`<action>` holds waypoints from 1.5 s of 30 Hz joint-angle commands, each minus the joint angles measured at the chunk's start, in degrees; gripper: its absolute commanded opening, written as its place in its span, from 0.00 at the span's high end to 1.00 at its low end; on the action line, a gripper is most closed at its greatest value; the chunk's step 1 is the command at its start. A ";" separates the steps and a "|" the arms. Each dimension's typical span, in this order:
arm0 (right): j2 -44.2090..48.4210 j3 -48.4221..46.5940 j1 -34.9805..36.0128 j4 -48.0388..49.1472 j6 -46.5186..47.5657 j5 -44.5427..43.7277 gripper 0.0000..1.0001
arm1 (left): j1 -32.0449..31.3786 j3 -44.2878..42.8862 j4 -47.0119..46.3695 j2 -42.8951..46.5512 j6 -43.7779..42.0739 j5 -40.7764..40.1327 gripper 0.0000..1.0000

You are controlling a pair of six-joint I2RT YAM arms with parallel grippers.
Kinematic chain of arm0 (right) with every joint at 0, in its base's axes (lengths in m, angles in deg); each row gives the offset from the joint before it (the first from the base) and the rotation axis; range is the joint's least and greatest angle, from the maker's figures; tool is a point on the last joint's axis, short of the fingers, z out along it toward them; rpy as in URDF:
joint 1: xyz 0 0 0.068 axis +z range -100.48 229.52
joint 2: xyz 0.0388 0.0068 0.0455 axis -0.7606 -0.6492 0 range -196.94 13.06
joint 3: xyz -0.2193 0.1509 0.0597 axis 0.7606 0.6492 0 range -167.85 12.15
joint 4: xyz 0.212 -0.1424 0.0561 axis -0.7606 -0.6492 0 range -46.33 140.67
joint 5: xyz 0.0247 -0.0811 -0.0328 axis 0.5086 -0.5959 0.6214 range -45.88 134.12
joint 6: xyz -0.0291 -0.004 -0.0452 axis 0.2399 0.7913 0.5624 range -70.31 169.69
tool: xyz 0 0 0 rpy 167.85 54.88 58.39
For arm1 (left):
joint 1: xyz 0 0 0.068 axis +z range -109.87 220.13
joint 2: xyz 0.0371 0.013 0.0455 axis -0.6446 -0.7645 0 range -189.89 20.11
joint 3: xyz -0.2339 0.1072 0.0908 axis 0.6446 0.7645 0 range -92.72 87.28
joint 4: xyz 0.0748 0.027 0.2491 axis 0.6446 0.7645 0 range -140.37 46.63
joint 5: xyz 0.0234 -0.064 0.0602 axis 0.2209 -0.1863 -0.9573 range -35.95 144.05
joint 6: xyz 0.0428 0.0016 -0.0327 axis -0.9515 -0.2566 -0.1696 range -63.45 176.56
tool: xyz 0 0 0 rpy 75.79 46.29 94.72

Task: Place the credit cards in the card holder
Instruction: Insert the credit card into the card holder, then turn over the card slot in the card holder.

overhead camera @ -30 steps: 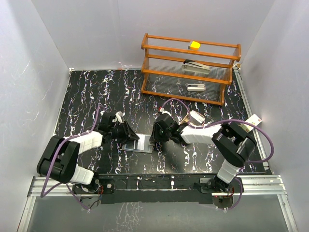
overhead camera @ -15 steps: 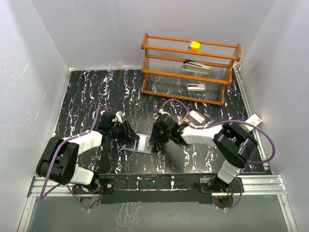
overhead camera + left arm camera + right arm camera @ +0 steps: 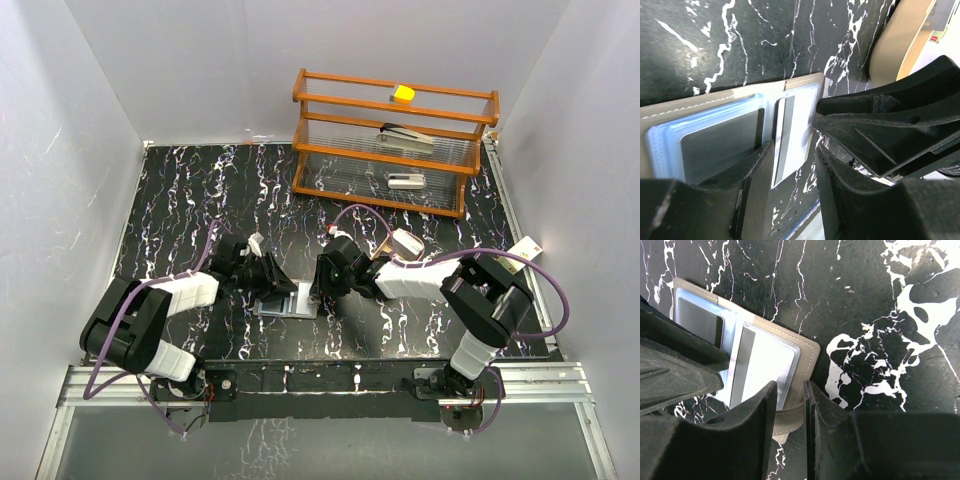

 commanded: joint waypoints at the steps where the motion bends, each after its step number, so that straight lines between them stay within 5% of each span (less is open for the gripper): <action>1: -0.30 -1.58 0.20 1.34 1.82 -3.14 0.75 | -2.52 0.68 -4.55 0.47 3.95 1.52 0.64; 8: 2.21 -1.75 0.24 -3.64 3.64 -8.31 0.74 | -4.04 0.31 -3.93 1.09 5.14 0.46 0.62; 14: 7.72 -2.26 0.25 -7.96 4.57 -11.53 0.62 | -4.00 -3.12 7.65 4.05 1.37 -3.81 0.55; 23: 11.11 -5.68 1.22 -6.66 2.93 -6.21 0.64 | -0.23 -7.78 19.46 8.33 -2.83 -6.94 0.50; 31: 6.17 -10.50 5.72 -5.06 0.14 -5.63 0.67 | 8.58 -3.89 22.13 12.56 -3.53 -4.10 0.51; 45: -3.58 -15.49 8.07 -3.77 0.83 -3.49 0.71 | 11.68 1.47 17.86 13.71 -1.04 -0.05 0.48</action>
